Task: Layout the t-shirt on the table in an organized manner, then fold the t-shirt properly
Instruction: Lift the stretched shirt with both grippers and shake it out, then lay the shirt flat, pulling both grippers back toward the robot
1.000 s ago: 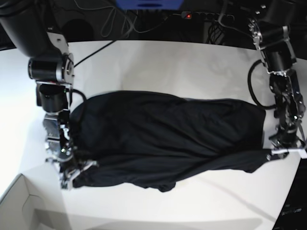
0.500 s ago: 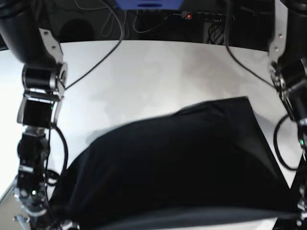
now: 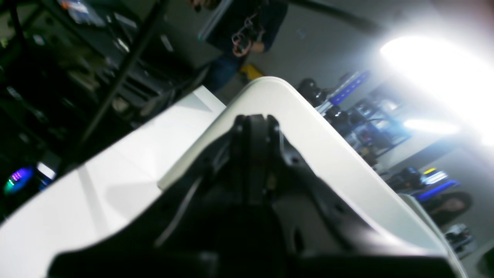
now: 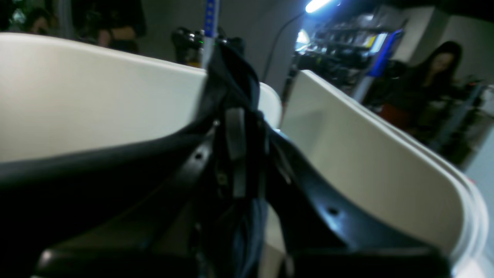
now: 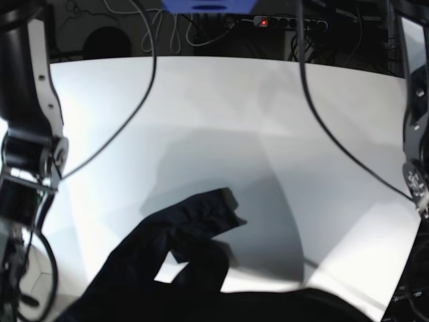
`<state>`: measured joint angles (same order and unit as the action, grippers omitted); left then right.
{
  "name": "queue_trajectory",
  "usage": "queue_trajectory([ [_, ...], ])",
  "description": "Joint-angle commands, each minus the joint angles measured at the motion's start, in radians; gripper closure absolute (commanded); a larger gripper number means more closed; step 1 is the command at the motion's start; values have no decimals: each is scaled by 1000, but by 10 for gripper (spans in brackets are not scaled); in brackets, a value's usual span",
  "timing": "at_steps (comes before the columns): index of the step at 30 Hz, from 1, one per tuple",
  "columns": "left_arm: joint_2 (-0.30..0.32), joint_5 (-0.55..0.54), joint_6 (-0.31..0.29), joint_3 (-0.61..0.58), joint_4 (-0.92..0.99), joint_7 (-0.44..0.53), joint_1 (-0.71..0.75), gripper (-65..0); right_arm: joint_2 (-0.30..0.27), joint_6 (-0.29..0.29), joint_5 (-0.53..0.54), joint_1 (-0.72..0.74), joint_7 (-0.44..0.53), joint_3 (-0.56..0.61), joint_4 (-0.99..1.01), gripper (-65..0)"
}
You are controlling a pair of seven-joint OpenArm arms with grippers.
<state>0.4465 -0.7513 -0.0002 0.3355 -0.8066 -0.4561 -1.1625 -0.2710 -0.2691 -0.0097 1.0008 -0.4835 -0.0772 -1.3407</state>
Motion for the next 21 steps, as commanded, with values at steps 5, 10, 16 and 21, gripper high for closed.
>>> queue_trajectory([
  [5, 64, -187, -4, 4, -41, -71, 63, -1, 11, -23, 9, -194, -34, -95, -245, 0],
  [10, 84, -363, -4, 12, -196, -123, 352, -1, 103, -55, 9, -531, -40, -164, -445, 0],
  [16, 19, -380, -4, 176, -360, -137, 760, -1, 207, -112, 9, -897, -19, -198, -557, 0],
  [21, -22, -383, -5, 271, -462, -142, 1007, -1, 261, -178, 9, -1117, 62, -244, -557, 0],
])
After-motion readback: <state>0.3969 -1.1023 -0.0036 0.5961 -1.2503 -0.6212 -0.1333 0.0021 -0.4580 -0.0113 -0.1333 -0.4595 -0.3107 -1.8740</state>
